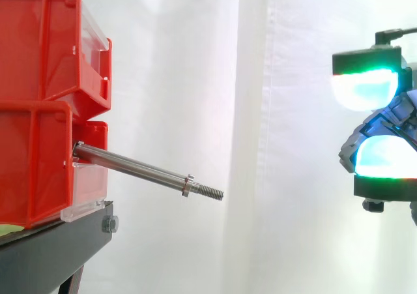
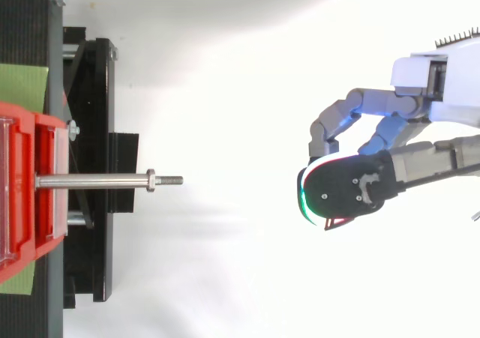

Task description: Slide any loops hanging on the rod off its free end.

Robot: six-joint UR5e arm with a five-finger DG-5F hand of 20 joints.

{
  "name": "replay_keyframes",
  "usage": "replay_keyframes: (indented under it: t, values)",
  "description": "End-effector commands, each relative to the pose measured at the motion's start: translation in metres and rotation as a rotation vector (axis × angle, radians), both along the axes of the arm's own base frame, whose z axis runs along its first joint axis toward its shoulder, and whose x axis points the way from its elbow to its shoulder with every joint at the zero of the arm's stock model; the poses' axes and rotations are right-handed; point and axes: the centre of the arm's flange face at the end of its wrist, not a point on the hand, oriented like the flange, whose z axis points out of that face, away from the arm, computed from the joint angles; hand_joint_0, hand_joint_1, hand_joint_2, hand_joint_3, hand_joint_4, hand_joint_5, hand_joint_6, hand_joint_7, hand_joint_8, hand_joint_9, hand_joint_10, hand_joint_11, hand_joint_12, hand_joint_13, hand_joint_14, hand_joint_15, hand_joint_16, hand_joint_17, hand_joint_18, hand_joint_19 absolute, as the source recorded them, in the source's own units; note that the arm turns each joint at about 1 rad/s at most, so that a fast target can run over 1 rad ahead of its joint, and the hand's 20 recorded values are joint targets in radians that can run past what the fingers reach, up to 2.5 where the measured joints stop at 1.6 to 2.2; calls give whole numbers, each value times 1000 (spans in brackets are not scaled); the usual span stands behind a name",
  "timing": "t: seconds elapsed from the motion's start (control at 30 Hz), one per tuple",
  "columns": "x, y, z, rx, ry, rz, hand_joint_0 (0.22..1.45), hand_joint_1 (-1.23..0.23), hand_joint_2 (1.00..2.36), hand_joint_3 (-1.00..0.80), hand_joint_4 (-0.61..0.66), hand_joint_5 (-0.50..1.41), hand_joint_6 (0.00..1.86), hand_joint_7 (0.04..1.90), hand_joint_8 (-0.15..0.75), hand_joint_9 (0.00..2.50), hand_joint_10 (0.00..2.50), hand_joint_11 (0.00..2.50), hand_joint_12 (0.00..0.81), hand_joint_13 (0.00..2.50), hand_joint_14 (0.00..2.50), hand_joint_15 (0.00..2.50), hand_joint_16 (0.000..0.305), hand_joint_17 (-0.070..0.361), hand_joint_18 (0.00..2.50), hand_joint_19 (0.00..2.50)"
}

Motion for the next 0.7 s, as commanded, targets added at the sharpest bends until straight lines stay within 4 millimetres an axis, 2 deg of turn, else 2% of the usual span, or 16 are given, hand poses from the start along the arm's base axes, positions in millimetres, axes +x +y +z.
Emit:
replay_keyframes:
  t: [0.0,0.07,0.33,0.67]
  values:
    - [0,0,2,0,-3,-1,591,-406,1017,-282,86,-126,776,1025,266,966,22,585,384,805,19,497,56,125,639,577]
    - [1,0,2,-2,-5,-4,586,-441,1019,-223,96,-130,785,1025,269,966,22,594,385,806,19,494,56,126,642,576]
    - [2,0,6,-1,-14,-4,565,-635,1019,-208,130,-168,852,976,278,945,25,619,389,805,20,487,57,128,662,564]
    - [3,0,8,-1,-17,-5,594,-663,1017,-266,164,-175,901,974,272,933,25,636,383,804,20,486,56,126,674,545]
